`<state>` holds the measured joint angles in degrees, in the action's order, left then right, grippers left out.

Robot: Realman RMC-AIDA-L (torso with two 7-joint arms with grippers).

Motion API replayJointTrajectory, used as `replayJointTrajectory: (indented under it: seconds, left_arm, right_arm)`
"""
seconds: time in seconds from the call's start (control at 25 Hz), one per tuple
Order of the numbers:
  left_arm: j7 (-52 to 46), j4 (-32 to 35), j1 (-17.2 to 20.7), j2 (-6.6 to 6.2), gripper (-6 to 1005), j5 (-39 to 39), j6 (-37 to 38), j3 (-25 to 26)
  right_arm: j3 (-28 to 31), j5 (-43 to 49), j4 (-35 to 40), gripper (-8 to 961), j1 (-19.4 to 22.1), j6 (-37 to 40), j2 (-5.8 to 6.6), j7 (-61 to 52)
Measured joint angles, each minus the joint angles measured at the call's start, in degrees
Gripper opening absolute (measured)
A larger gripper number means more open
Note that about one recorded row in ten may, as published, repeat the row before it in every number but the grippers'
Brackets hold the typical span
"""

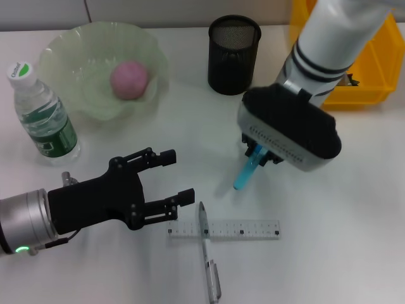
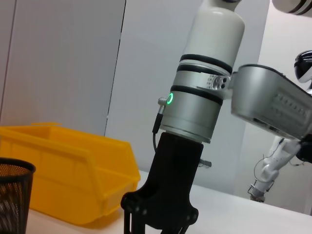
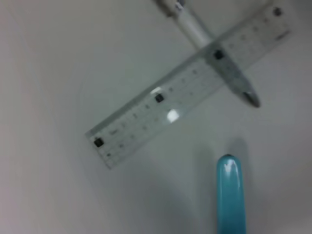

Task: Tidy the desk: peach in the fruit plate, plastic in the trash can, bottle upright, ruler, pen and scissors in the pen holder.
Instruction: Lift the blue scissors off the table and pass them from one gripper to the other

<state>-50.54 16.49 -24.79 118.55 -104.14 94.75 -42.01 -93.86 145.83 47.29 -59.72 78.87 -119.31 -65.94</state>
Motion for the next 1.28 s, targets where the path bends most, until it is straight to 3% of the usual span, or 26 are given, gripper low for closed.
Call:
replayJointTrajectory:
  seconds: [0.44,0.76,1.0,1.28]
  left_arm:
    - [0.0,0.47,0.37,-0.09,797,2.18,3.17,0.0]
    - [0.34,0.48,0.42,-0.11,797,2.75,4.33,0.0]
    - [0.71,0.0,0.09,0.12,797,2.99,5.58,0.0]
    - [0.71,-0.42,0.05,0.27,788,3.52,6.46,-0.01]
  right_arm:
    - [11.98,0.48,9.59,219,7.34,5.45,0.0,-4.2]
    - [20.79,-6.87,15.76,219,15.28,7.86,0.06,-8.03]
    - [30.67,-17.43,13.4,219,21.61,7.87,0.05,-8.8]
    - [36.01,-28.14,6.52,219,26.39,7.68,0.17,-7.52]
